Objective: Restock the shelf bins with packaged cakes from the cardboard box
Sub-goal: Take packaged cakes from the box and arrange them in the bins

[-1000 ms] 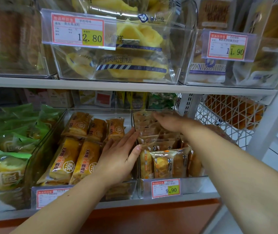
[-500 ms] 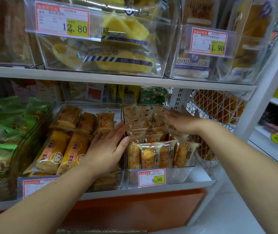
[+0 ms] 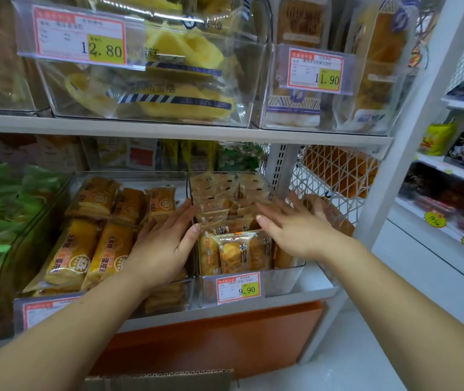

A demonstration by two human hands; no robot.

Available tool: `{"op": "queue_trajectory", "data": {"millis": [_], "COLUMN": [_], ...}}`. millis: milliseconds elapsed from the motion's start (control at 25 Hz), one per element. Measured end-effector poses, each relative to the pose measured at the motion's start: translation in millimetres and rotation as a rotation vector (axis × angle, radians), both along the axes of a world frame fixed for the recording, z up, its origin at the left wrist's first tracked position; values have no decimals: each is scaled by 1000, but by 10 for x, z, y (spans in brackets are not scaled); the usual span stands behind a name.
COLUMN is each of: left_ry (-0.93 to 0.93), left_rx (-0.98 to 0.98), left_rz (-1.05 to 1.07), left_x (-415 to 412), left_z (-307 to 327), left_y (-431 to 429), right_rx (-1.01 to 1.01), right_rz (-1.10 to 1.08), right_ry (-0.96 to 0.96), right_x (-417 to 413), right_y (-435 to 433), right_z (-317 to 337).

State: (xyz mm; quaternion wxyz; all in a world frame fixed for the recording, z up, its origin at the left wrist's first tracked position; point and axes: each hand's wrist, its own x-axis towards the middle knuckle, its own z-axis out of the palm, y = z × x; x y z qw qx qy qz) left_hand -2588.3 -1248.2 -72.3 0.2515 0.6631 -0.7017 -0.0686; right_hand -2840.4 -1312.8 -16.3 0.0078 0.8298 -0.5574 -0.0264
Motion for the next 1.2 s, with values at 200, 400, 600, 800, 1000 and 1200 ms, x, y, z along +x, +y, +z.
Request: {"op": "queue_trajectory", "data": {"millis": [200,400,600,800,1000,1200], "left_ry": [-5,-13,-27,-29,-92,-394], "left_rx": [5,-14,19,36,100,-18], "left_rz": [-1,0,8,16,-30,76], "left_x": [2,15,6,5,67,656], "left_z": [-11,-25,-13,3,195,338], "left_y": [-3,-24,14,-8,88,725], "right_rx": [-11,-79,-128,-113,-48,-106], "right_rz": [-9,-16,-34,65,-2,-50], "right_ry": [-26,-36,-115,-72,-102,-101], "right_x": [10,-46,-6,295,185,404], "right_y": [227,398,438,664,609,657], "right_z": [-151,-251,-286,-283,-160,55]}}
